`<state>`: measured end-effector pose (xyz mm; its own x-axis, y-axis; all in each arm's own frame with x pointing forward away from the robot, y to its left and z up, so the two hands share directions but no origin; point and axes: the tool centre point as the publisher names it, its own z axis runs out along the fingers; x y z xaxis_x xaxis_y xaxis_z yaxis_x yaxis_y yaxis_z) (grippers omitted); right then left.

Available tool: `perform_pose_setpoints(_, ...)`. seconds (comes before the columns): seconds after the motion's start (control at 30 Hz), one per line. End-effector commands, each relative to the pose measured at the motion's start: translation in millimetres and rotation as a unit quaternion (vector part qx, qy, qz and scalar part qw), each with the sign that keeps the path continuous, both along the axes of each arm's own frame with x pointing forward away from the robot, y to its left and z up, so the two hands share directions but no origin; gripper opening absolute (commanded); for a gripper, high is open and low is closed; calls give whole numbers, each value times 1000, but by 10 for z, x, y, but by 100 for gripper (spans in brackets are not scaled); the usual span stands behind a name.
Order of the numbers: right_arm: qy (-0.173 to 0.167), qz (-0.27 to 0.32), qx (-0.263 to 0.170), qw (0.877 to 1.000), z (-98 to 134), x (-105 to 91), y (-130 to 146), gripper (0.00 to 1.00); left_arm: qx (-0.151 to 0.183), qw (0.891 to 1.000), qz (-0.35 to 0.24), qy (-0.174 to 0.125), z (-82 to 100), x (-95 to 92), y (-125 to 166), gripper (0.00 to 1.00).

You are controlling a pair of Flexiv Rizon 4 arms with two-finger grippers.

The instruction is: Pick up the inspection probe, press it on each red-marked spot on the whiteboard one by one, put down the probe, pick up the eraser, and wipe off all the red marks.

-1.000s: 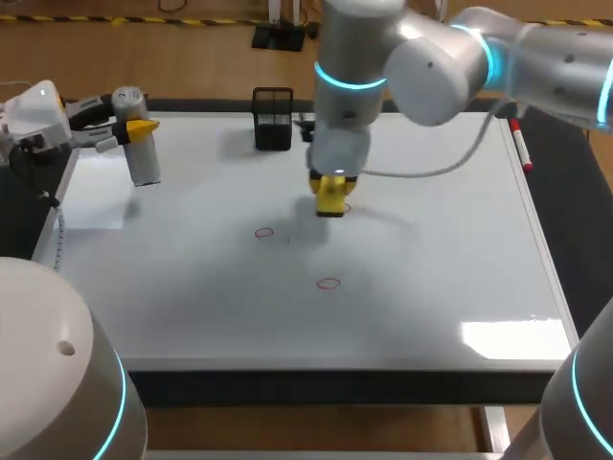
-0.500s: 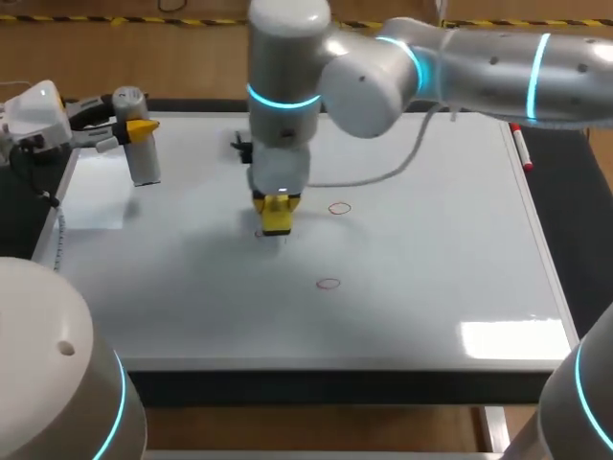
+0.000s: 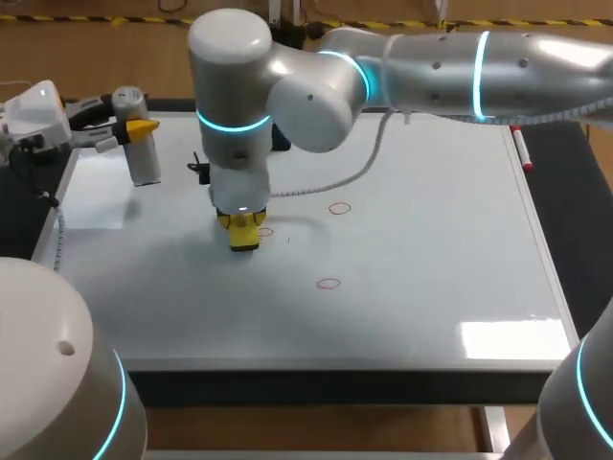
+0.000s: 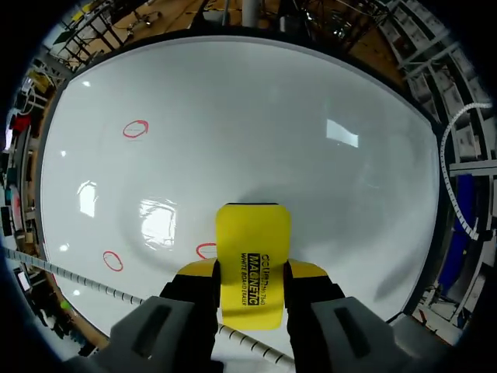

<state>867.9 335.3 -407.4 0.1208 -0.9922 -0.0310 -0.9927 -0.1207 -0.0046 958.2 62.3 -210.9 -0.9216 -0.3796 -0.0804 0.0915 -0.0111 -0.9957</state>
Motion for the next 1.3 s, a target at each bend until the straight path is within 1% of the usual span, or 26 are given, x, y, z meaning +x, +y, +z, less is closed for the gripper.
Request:
perform_pose_setpoints(0.03, -5, -1, -9, 1000, -12, -2, 5, 0, 1, 1000, 1, 1, 17, -6, 0, 0)
perform_pose_setpoints(0.37, -4, -5, -7, 1000, -92, 0, -67, 0, 1, 1000, 1, 1, 17, -6, 0, 0)
perform_pose_setpoints(0.67, -13, -16, -12, 1000, -135, 0, -172, 0, 1, 1000, 1, 1, 17, -6, 0, 0)
perform_pose_setpoints(0.9, -17, -26, -15, 999, -141, 29, -302, 0, 1, 1000, 1, 1, 17, -6, 0, 0)
perform_pose_setpoints(1.3, -13, -53, -27, 998, -195, 57, -630, 0, 1, 1000, 1, 1, 17, -6, 0, 0)
